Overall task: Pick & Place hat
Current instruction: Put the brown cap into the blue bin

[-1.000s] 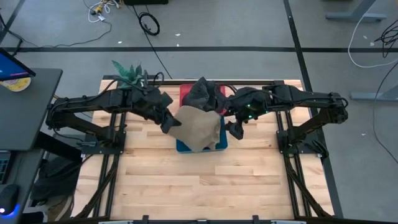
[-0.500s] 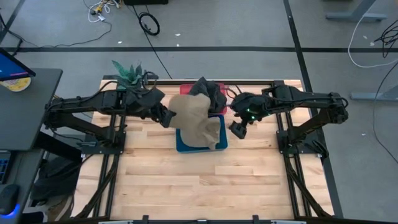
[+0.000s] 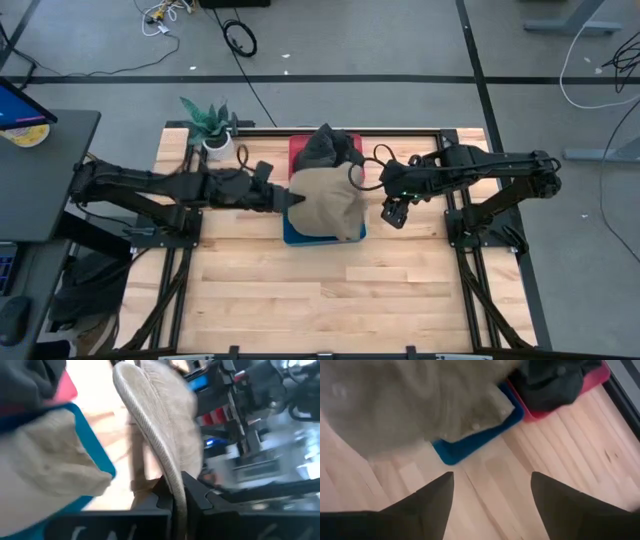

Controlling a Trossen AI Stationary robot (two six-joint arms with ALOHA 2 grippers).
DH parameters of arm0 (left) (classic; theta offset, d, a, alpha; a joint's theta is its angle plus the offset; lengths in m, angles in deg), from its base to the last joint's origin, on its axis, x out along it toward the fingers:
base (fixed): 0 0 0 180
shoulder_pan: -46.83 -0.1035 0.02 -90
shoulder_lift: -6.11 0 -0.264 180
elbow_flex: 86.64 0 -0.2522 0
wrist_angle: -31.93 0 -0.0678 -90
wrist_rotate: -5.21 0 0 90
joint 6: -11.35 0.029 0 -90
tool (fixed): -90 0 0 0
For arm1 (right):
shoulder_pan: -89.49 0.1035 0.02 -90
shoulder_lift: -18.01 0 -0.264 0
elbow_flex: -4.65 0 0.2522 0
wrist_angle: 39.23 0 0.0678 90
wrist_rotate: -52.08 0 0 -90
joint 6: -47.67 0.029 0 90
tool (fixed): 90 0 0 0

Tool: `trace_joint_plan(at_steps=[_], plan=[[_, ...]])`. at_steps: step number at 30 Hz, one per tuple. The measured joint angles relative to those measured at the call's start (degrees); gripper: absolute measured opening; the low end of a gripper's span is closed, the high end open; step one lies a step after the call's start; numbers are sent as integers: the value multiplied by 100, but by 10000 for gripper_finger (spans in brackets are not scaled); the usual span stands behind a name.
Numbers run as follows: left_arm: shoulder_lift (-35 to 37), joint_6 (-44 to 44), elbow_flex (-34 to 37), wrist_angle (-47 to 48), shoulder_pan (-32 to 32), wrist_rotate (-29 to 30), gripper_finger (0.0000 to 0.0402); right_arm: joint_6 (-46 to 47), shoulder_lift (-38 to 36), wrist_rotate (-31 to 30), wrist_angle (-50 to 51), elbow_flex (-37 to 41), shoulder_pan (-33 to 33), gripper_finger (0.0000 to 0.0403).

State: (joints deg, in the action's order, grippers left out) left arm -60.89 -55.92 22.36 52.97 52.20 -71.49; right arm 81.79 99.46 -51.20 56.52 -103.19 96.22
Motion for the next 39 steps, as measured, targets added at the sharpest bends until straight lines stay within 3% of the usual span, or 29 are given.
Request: trace_joint_plan(at_steps=[4, 9, 15, 39], plan=[[-3, -514, 834, -1051, -37, 105, 12, -141, -2, -2, -272, 0, 0, 260], [-9, -941, 1649, -993, -26, 574, 11, -274, -2, -29, -484, 0, 0, 255], [-9, -1217, 2327, -1748, -24, 648, 11, -453, 0, -33, -782, 0, -2, 255], [-120, -1309, 2513, -2179, -144, -739, 13, -780, 4, -44, -1283, 0, -107, 254]])
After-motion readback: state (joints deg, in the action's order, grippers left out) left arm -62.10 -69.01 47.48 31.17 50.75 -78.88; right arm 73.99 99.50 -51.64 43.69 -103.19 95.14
